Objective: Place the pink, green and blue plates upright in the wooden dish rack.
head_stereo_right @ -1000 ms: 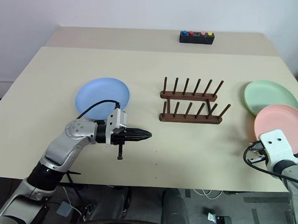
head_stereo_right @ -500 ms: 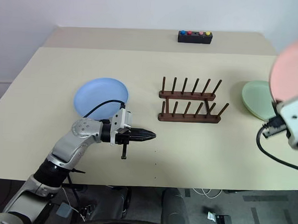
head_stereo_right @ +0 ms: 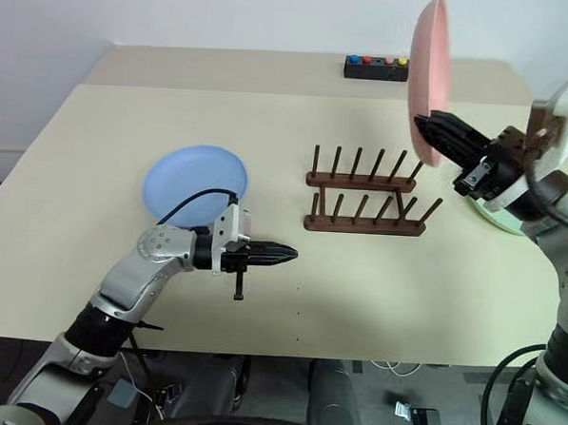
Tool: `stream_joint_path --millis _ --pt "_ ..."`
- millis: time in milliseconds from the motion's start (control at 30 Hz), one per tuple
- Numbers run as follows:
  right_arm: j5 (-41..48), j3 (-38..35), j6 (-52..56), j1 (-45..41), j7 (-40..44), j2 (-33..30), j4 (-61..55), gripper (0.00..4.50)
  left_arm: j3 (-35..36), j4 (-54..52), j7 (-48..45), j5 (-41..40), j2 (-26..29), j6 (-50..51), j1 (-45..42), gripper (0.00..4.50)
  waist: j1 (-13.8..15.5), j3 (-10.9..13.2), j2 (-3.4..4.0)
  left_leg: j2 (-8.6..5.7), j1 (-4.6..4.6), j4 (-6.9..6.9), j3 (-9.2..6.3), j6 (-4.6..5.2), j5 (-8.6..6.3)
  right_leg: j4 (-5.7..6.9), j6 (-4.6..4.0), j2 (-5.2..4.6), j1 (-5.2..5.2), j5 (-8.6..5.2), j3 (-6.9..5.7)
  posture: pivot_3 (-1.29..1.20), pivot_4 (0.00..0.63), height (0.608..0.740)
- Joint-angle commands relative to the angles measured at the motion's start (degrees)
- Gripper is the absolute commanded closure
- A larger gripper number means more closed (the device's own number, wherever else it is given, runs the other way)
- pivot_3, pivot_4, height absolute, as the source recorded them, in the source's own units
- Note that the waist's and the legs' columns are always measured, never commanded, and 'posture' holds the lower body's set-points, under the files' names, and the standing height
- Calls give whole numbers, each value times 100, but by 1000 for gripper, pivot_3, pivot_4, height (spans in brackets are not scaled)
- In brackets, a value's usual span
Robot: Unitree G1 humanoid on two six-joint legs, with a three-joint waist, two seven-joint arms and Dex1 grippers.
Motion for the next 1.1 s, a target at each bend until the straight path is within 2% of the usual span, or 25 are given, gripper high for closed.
stream_joint_path --millis 33,100,367,1100 --pt "976 -521 203 -201 96 -45 283 4479 128 -305 64 -82 52 15 78 4500 0 0 0 0 -1 1 0 0 0 0 0 0 0 0 0 0 150 740" --pt "1419 -664 348 -226 181 -77 576 4479 140 -339 72 -98 87 33 101 4500 -3 0 0 0 0 5 2 0 0 0 0 0 1 1 1 0 150 740" --pt "1876 -795 544 43 388 -181 1067 4479 144 -368 88 -111 154 50 109 4500 -9 -1 3 0 0 4 4 1 0 0 -1 1 0 1 0 0 150 740" --pt "1760 -745 587 468 946 -387 1801 4479 107 -270 75 -60 143 -26 60 4500 -10 -2 4 0 0 7 6 1 0 2 0 1 1 1 1 0 150 740"
